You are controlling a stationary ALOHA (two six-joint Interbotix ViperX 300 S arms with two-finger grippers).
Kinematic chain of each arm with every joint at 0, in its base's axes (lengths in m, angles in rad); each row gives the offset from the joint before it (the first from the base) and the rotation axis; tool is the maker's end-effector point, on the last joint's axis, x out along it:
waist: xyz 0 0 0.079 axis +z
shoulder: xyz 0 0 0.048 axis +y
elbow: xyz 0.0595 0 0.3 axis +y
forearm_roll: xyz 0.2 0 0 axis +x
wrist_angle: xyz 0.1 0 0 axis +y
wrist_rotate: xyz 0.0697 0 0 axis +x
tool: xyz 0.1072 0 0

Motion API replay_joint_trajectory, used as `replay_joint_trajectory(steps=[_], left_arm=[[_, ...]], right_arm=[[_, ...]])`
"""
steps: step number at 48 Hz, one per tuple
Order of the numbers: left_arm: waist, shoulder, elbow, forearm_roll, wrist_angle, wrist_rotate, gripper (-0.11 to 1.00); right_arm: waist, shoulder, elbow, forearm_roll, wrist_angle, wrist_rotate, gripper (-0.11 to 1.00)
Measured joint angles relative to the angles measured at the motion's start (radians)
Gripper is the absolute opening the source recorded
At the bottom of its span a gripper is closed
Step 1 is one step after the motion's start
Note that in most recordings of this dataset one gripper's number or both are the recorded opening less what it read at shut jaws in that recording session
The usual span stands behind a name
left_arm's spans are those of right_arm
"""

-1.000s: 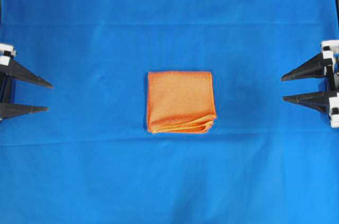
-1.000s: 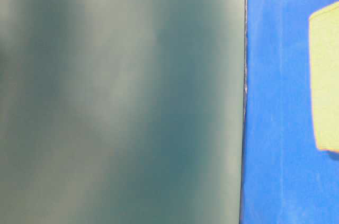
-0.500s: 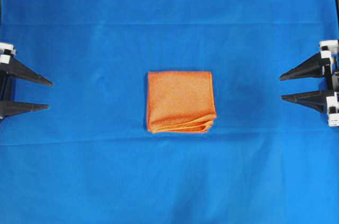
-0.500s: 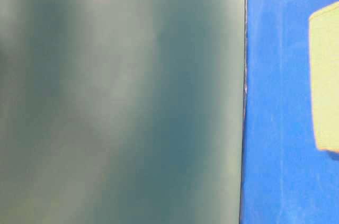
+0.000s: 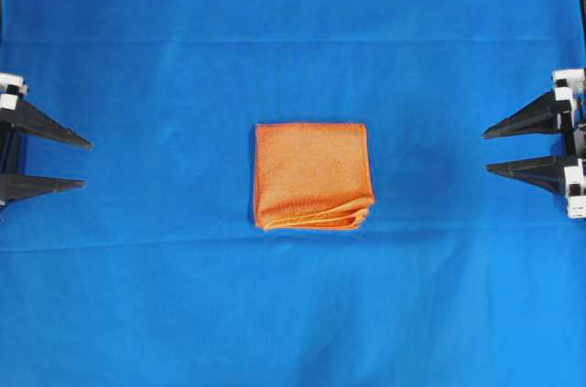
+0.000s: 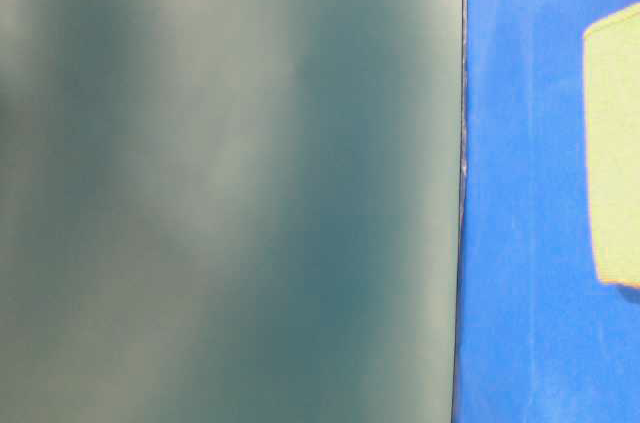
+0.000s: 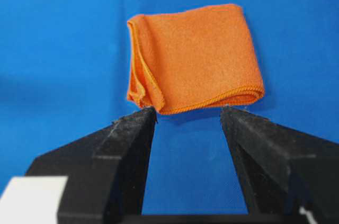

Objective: Fold the orange towel.

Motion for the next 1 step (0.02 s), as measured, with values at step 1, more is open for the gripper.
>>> replay_joint_trajectory(steps=[1], left_arm=[[0.000, 0.000, 0.000, 0.000, 0.000, 0.000, 0.49]], right_arm=[[0.000, 0.000, -0.002, 0.000, 0.000, 0.000, 0.58]])
